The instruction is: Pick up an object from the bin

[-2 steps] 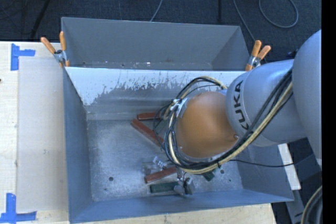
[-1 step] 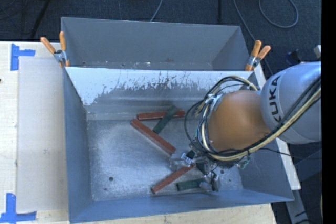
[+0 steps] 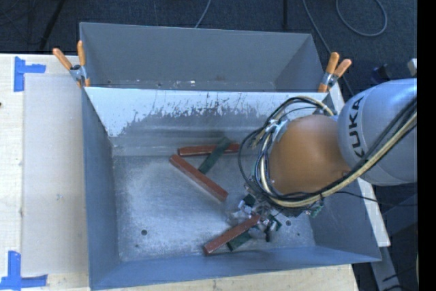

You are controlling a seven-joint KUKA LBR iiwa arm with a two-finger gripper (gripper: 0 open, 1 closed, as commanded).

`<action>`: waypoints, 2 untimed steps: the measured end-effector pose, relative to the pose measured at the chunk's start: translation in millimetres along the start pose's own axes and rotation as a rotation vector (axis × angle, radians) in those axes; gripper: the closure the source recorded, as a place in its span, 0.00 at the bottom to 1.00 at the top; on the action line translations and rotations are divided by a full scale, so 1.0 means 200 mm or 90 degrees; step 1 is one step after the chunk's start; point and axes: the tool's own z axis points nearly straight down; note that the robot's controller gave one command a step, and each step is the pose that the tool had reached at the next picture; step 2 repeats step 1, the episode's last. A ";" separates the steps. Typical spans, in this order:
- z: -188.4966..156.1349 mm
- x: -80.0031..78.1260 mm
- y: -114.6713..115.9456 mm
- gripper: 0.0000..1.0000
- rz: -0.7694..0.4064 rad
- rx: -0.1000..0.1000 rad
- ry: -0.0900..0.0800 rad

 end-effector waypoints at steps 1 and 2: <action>-0.99 -0.23 -0.13 1.00 0.011 0.000 0.000; -0.99 -0.23 -0.13 1.00 0.011 0.000 0.000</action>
Offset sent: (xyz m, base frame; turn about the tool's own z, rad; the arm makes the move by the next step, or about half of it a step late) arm 0.0450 0.0197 0.1952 0.0145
